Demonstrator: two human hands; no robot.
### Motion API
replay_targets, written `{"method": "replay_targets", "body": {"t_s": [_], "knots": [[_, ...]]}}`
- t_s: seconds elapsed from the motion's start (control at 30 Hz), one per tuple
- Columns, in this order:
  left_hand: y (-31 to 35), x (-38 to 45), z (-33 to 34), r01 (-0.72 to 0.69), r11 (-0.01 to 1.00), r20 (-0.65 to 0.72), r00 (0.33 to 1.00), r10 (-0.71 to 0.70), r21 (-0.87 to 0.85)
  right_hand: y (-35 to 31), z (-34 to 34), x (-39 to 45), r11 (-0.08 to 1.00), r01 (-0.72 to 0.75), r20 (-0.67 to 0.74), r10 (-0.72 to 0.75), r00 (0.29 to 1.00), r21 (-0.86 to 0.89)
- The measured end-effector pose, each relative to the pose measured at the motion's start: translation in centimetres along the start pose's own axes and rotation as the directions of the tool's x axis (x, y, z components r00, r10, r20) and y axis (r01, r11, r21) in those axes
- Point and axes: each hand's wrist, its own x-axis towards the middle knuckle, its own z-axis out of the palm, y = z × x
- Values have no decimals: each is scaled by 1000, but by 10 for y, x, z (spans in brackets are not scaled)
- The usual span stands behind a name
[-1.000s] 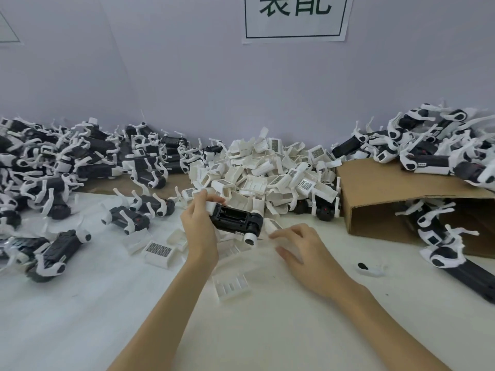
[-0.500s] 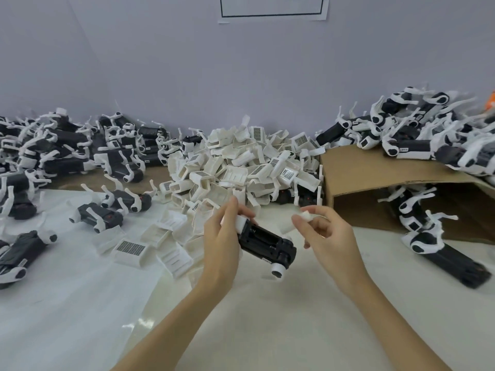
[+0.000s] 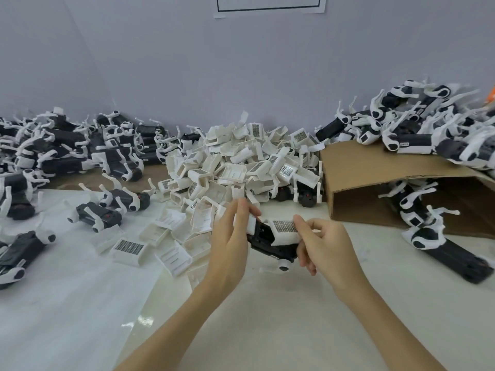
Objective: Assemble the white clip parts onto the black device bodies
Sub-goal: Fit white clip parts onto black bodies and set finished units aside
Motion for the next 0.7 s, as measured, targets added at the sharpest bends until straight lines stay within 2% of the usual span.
{"method": "replay_targets", "body": {"t_s": [0.07,0.17,0.33,0.4,0.5,0.7], "knots": [[1,-4,2,-39,998,63,997,36,42,0,3,-3,993,4,-49,-9,999,-117],[2,-6,5,-69,995,95,994,63,66,-1,7,-6,946,57,-166,-115,979,-320],[1,-3,3,-27,999,49,998,26,26,1,14,-13,843,234,-151,-343,927,-484],[1,-2,2,-29,999,31,999,28,17,2,14,-13,844,314,-84,-385,919,-436],[2,1,1,-15,999,18,1000,15,31,1,15,-10,868,413,98,-402,911,-276],[-3,6,-7,-18,999,80,997,15,33,-2,11,-11,894,401,283,-340,897,-198]]}}
